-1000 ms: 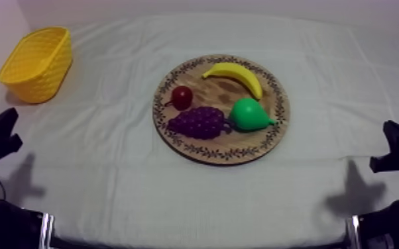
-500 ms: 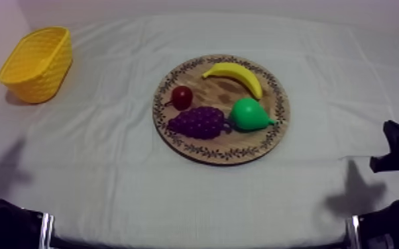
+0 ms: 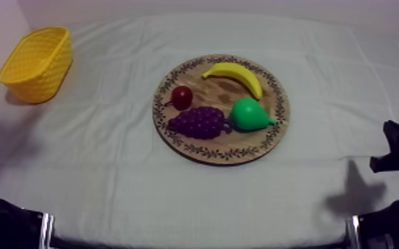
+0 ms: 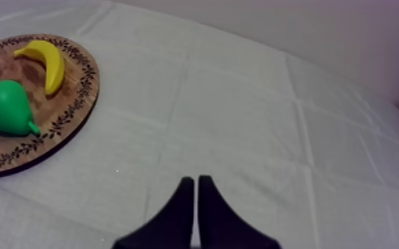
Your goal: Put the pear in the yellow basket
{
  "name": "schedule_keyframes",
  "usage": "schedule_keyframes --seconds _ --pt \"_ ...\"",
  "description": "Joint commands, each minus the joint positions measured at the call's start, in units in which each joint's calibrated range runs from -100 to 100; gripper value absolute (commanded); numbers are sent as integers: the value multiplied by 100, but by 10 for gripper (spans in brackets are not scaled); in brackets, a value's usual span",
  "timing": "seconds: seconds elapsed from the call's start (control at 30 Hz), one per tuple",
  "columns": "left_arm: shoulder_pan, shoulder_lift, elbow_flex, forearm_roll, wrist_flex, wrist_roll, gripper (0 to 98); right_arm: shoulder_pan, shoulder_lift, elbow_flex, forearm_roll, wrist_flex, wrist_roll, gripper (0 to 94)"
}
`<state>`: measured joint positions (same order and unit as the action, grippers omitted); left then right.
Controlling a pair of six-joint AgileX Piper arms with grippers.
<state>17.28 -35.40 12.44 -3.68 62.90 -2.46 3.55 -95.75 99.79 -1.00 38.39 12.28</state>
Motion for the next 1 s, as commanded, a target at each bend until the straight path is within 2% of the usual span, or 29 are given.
schedule_keyframes --seconds 0.0,0.53,0.8,0.97 --pt "229 433 -461 5 67 -45 0 -2 -1 -1 0 0 0 3" --pt "1507 2206 -1463 -16 621 -370 0 -2 -1 -1 0 0 1 3" --pt "1873 2885 -1602 -86 848 -562 1 -2 -1 -1 0 0 0 3" --pt "2085 3366 -1808 -206 1064 -587 1 -2 -1 -1 0 0 4 3"
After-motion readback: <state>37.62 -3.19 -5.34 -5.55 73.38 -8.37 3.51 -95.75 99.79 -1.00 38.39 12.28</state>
